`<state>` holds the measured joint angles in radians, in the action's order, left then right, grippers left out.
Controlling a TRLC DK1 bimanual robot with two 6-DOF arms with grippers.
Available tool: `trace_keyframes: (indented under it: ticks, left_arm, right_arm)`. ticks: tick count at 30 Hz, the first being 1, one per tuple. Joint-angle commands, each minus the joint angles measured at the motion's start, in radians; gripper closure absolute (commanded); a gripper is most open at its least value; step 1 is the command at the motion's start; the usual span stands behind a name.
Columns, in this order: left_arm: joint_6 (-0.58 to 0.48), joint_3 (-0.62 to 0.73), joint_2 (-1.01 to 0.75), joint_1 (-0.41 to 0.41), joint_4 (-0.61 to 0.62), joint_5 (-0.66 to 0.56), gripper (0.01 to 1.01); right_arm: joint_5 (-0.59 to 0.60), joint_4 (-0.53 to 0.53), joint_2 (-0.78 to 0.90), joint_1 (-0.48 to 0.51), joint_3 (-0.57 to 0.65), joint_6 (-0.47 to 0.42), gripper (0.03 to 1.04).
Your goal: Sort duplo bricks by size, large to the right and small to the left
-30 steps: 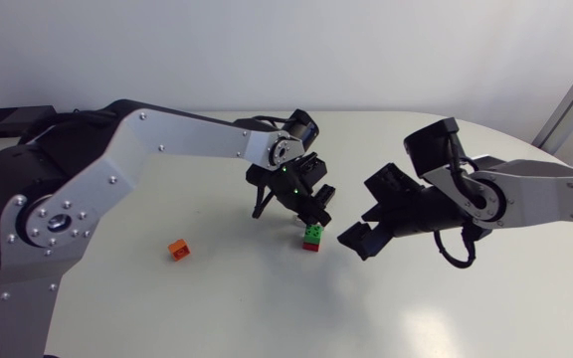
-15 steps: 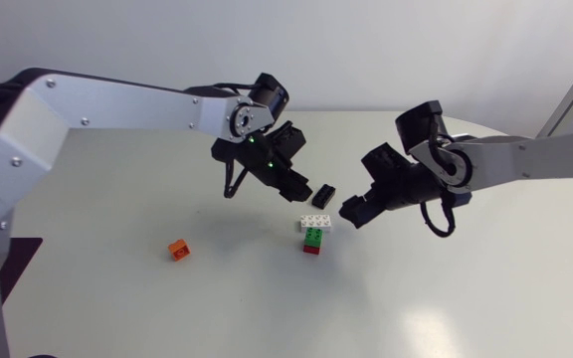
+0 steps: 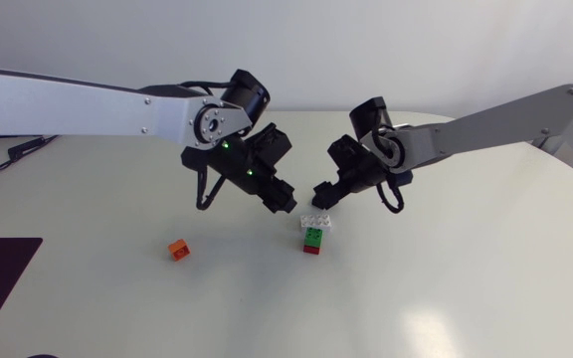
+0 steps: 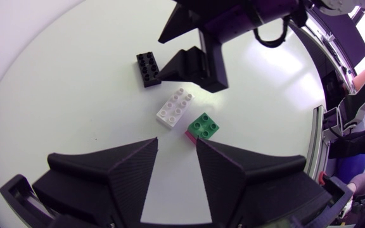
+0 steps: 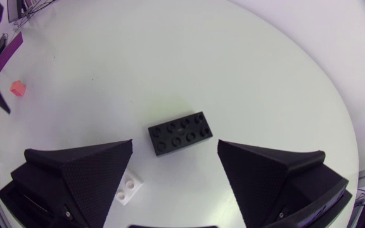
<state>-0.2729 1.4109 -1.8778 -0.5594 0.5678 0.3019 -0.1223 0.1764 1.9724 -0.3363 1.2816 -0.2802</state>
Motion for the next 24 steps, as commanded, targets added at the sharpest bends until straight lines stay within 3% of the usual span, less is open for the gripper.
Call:
trace_keyframes:
  ticks: [1,16,21,24]
  left_arm:
    - [-0.026,-0.050,0.054,0.015,-0.009,-0.004,0.579]
    - [-0.037,-0.132,0.128,0.033,-0.036,-0.007,0.577]
    - [-0.037,-0.136,0.131,0.029,-0.042,-0.006,0.577]
    - [-0.037,-0.138,0.132,0.027,-0.042,-0.006,0.577]
  right_arm:
    - [0.010,0.002,0.062,-0.007,0.061,0.013,0.10]
    - [0.026,0.035,0.198,-0.012,0.179,0.010,0.10]
    - [0.026,0.055,0.221,-0.013,0.176,0.007,0.22]
    - [0.024,0.075,0.223,-0.015,0.173,0.006,0.23]
